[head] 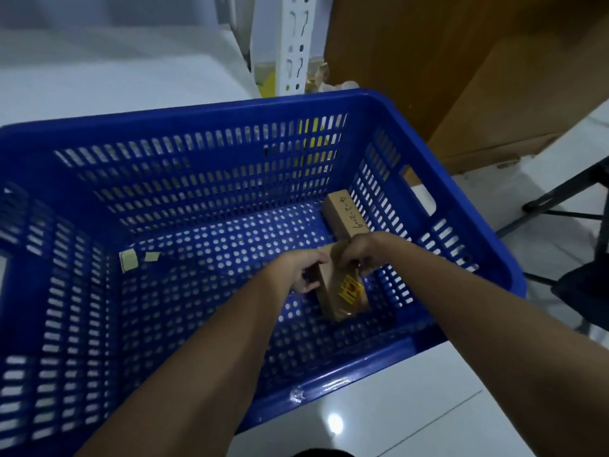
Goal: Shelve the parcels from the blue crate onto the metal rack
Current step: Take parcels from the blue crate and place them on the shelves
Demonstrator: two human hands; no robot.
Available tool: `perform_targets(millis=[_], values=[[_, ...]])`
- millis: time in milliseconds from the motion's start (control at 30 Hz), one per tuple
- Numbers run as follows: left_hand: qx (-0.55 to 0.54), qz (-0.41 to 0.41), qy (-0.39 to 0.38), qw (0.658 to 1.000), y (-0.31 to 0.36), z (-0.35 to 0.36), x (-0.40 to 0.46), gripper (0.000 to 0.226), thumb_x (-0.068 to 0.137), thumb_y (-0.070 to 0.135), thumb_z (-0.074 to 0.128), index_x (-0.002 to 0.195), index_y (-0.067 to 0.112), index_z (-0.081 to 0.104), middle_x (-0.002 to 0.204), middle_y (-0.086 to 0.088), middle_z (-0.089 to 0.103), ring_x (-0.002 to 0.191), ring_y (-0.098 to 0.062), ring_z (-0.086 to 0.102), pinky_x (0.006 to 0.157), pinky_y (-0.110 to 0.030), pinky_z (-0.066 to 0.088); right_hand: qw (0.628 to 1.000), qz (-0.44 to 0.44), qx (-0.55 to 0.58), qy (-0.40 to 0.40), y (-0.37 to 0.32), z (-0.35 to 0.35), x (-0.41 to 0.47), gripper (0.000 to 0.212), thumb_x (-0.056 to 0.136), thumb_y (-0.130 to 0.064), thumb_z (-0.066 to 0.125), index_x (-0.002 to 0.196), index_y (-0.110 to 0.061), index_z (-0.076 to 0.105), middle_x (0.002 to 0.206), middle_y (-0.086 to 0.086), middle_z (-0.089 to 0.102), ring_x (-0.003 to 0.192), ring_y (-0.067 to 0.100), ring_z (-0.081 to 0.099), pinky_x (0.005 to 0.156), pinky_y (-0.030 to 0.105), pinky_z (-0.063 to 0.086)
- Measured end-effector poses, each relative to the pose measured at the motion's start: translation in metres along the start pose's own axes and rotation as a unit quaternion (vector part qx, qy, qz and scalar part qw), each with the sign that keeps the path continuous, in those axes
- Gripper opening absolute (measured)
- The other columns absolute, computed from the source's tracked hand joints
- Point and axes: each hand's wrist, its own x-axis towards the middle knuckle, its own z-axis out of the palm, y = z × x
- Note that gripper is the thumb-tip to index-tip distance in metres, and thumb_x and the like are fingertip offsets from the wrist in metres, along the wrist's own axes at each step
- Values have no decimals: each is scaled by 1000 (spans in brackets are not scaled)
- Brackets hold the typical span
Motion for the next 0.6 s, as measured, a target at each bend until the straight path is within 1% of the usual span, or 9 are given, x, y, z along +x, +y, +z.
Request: perform_targets(millis=[67, 133, 200, 267, 333, 367, 400, 500, 600], values=[[20, -8, -7, 1000, 3, -21, -4, 21, 86, 35, 65, 92, 16, 57, 91, -2, 62, 77, -16, 52, 60, -23, 39, 998, -35, 59, 4, -12, 2, -5, 43, 95, -11, 59, 135, -2, 44, 128, 13, 46, 112, 24, 50, 87, 33, 48], [28, 6, 3, 1000, 11, -42, -9, 30, 83, 43, 67, 89, 15, 58, 92, -4, 64, 74, -16, 52, 64, -24, 37, 996, -55, 63, -3, -25, -1, -13, 34, 96, -17, 59, 126, -5, 50, 116, 12, 48, 102, 21, 54, 76, 31, 46], [13, 35, 9, 999, 23, -58, -31, 39, 79, 49, 69, 86, 13, 59, 85, -5, 68, 73, -18, 56, 62, -24, 39, 995, -77, 62, -5, -41, -6, -33, 29, 96, -27, 59, 120, -13, 52, 111, 9, 54, 89, 18, 53, 67, 28, 41], [-1, 50, 4, 999, 39, -68, -65, 41, 79, 52, 68, 85, 12, 60, 67, -5, 71, 71, -17, 59, 56, -23, 40, 989, -102, 107, -5, -58, -14, -62, 35, 94, -32, 60, 124, -17, 51, 113, 7, 59, 93, 21, 57, 71, 33, 48], [-6, 57, 11, 998, 57, -78, -116, 42, 79, 54, 67, 87, 13, 61, 60, -4, 71, 69, -16, 59, 54, -22, 39, 980, -133, 143, -28, -79, -24, -104, 38, 95, -32, 59, 129, -17, 49, 118, 11, 62, 102, 27, 62, 86, 43, 53], [-11, 58, 13, 998, 63, -81, -138, 42, 78, 54, 68, 87, 14, 62, 61, -3, 70, 68, -15, 57, 54, -22, 39, 977, -146, 149, -48, -87, -28, -120, 37, 96, -32, 58, 128, -16, 50, 117, 12, 63, 102, 28, 63, 89, 44, 52], [-15, 59, 15, 998, 69, -85, -158, 43, 76, 55, 69, 87, 15, 62, 61, -3, 70, 67, -14, 55, 55, -22, 38, 975, -157, 145, -63, -95, -33, -136, 35, 96, -34, 58, 125, -16, 52, 112, 11, 65, 97, 26, 65, 86, 43, 54], [-25, 44, 15, 999, 95, -101, -257, 45, 73, 61, 68, 84, 18, 59, 60, -2, 69, 68, -13, 52, 59, -24, 34, 975, -165, 116, -95, -134, -61, -220, 30, 92, -43, 60, 111, -19, 59, 94, 3, 72, 80, 18, 71, 65, 31, 58], [-9, 46, 17, 999, 130, -111, -364, 60, 62, 64, 73, 97, 17, 61, 75, -4, 73, 73, -15, 57, 62, -25, 35, 974, -170, 99, -108, -171, -95, -317, 44, 88, -51, 62, 119, -21, 57, 104, 5, 71, 93, 20, 69, 69, 34, 58]])
